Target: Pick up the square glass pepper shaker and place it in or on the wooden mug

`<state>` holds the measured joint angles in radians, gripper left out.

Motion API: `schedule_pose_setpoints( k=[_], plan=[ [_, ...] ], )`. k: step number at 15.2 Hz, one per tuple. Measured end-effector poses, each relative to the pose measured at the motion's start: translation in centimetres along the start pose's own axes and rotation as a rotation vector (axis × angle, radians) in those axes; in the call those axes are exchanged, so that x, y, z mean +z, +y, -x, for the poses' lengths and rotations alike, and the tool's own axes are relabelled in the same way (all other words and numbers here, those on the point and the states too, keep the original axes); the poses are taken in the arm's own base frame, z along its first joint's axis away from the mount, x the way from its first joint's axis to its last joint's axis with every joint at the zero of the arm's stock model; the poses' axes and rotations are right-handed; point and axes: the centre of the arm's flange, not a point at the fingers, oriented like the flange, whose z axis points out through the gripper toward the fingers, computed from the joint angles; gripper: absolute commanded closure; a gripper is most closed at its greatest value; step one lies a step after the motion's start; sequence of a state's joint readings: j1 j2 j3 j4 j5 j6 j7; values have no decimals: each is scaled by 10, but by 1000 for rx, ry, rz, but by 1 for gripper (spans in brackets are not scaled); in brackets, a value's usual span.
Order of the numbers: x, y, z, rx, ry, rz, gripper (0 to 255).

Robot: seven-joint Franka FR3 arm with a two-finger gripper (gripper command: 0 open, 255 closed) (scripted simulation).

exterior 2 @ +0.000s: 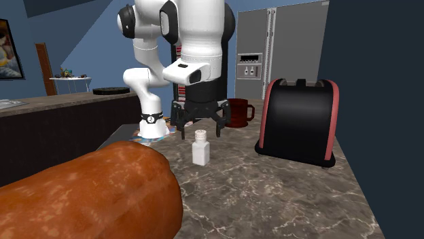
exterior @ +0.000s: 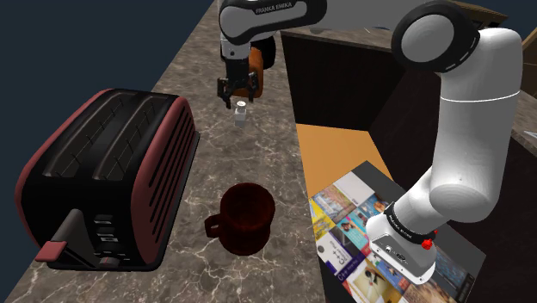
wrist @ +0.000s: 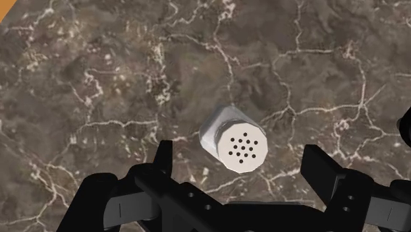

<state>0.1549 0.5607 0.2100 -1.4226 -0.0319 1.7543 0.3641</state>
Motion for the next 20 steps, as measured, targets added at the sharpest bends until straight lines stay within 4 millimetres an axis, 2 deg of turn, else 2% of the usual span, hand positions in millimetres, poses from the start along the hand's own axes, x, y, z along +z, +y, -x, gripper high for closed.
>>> schedule_pose_setpoints(
  k=[6, 7, 17, 20],
  plan=[
    [4, -1, 1, 0, 0, 0, 0],
    [4, -1, 1, 0, 0, 0, 255],
    [4, -1, 1, 0, 1, 0, 255],
    [-7, 0, 4, 0, 1, 0, 255]
  ],
)
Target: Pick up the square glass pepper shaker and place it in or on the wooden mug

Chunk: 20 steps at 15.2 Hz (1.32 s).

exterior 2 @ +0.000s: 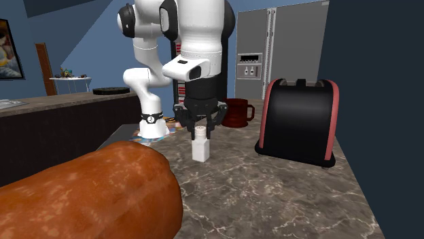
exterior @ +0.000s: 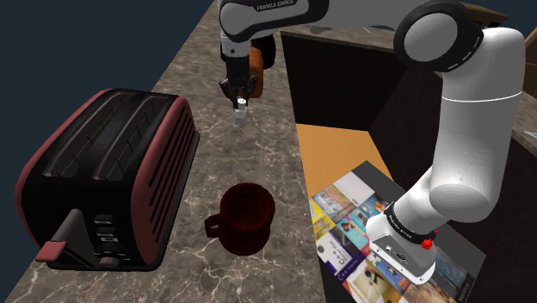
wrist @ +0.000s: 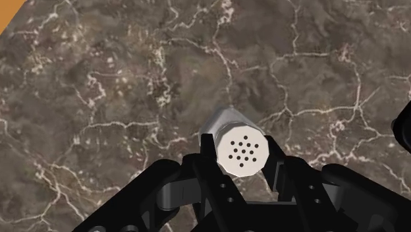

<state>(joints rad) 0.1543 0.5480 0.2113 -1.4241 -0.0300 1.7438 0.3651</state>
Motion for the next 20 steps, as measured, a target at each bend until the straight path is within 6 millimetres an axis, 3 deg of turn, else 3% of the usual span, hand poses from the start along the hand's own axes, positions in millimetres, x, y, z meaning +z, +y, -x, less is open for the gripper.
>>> schedule_pose_setpoints(
  k=[20],
  plan=[
    [-102, -1, 23, 0, 0, 0, 255]
  ],
)
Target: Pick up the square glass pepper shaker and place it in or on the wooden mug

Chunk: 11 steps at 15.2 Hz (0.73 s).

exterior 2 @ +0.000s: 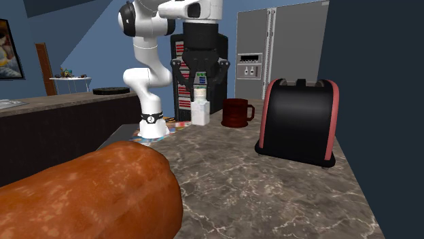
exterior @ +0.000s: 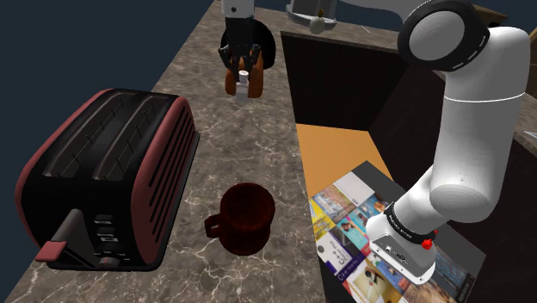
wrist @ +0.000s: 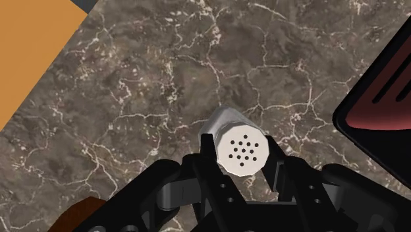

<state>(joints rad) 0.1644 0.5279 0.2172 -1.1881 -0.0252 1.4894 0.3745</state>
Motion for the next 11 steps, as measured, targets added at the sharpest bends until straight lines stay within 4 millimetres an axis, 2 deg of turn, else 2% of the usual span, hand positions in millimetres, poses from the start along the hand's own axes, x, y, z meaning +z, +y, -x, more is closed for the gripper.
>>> schedule_pose_setpoints(
  k=[11],
  plan=[
    [-57, 0, 14, 0, 0, 0, 255]
  ],
)
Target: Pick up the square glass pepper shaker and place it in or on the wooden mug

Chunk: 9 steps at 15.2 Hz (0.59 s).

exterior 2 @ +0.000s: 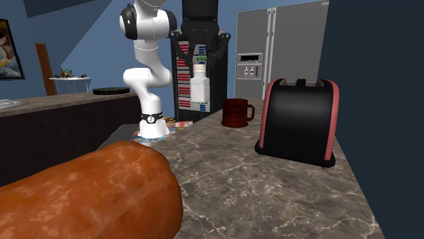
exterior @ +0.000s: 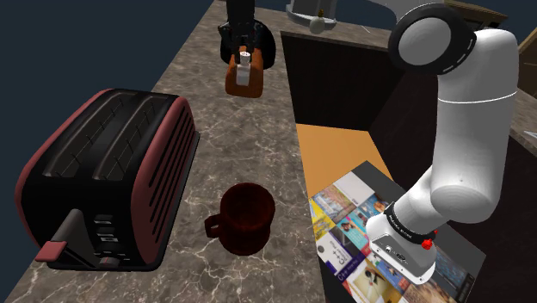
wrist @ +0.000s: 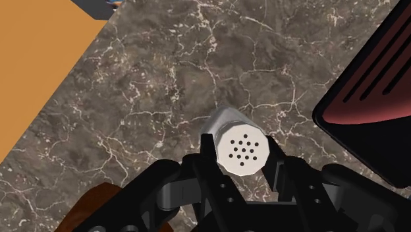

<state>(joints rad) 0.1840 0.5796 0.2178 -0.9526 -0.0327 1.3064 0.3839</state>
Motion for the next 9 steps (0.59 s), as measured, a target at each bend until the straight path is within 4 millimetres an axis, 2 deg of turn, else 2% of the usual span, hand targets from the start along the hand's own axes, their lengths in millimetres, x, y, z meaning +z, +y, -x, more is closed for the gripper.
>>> schedule_pose_setpoints(
  k=[4, 9],
  plan=[
    [-15, -3, 9, 0, -1, 0, 255],
    [-13, -35, 59, -2, -1, 0, 255]
  ],
)
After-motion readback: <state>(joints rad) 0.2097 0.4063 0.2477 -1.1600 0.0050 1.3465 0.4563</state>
